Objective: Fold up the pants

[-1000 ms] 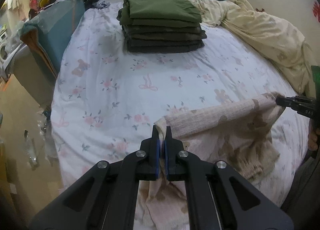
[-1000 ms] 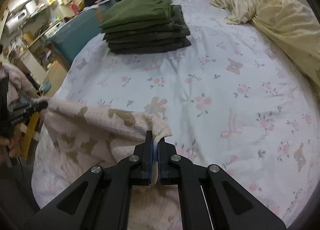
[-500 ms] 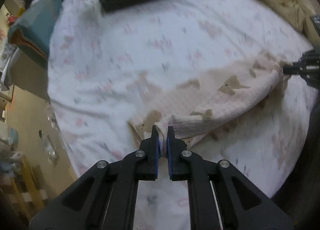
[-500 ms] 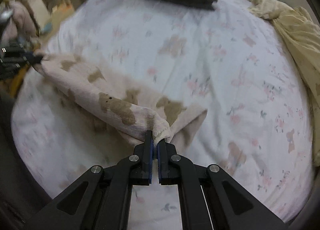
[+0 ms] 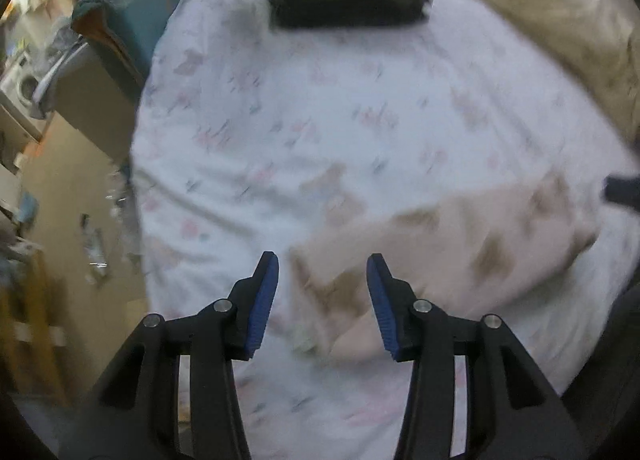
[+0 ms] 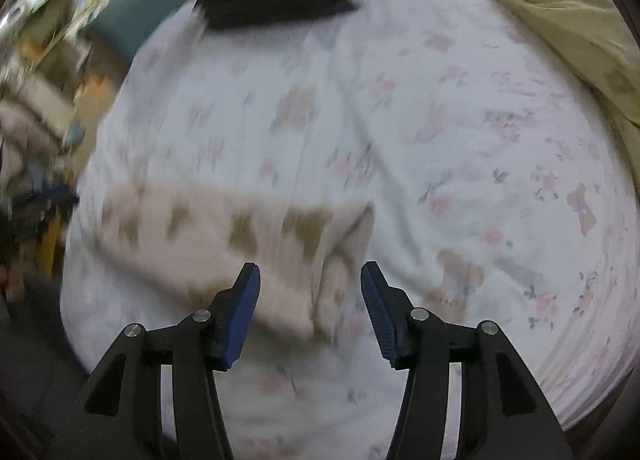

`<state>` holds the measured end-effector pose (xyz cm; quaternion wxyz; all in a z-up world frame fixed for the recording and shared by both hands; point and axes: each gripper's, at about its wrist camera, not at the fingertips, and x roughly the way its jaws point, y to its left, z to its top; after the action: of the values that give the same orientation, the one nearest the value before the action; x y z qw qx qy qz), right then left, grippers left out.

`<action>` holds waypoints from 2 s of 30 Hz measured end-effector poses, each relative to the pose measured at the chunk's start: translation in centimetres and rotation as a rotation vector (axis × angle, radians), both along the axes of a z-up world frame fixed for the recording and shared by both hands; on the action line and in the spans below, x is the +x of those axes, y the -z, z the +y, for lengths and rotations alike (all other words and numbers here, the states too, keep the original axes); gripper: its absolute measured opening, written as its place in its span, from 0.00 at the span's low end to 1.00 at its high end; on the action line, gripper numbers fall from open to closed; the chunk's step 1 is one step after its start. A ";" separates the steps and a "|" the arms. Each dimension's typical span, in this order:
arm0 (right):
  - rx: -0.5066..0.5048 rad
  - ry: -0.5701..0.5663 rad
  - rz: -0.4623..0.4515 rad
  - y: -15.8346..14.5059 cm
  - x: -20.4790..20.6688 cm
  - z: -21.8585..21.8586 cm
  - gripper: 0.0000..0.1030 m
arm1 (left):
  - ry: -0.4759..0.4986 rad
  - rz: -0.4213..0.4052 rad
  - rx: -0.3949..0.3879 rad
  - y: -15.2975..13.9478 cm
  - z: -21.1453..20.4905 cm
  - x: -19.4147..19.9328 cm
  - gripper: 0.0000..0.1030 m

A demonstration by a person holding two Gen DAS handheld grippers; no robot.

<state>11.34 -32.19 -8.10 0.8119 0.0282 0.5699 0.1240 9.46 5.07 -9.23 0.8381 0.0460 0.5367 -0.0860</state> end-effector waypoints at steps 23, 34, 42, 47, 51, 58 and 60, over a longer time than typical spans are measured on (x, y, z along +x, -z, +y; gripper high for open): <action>0.026 0.160 0.094 2.9 1.9 -2.5 0.38 | -0.183 0.131 0.102 4.7 2.6 1.2 0.61; 0.106 0.163 0.239 6.8 3.4 -0.6 0.38 | -0.240 0.297 -0.144 8.6 2.1 1.7 0.23; 0.100 0.075 0.194 5.6 2.6 0.4 0.02 | -0.179 0.216 -0.092 6.0 1.6 1.9 0.01; 0.109 0.049 0.206 5.3 1.8 0.5 0.01 | -0.172 0.207 -0.055 5.8 2.2 1.9 0.01; -0.010 0.024 0.232 7.3 2.3 1.9 0.01 | -0.155 0.199 0.028 7.1 2.0 2.2 0.02; -0.118 0.063 0.159 5.7 2.0 1.7 0.06 | -0.307 0.140 0.088 5.7 4.5 1.7 0.09; -0.131 0.071 0.105 4.1 1.6 1.6 0.06 | -0.242 0.051 0.055 4.0 3.1 1.1 0.09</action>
<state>12.93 -30.59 -12.18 0.7847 0.0018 0.6173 0.0558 10.53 8.22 -13.28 0.8269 0.0014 0.5615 0.0295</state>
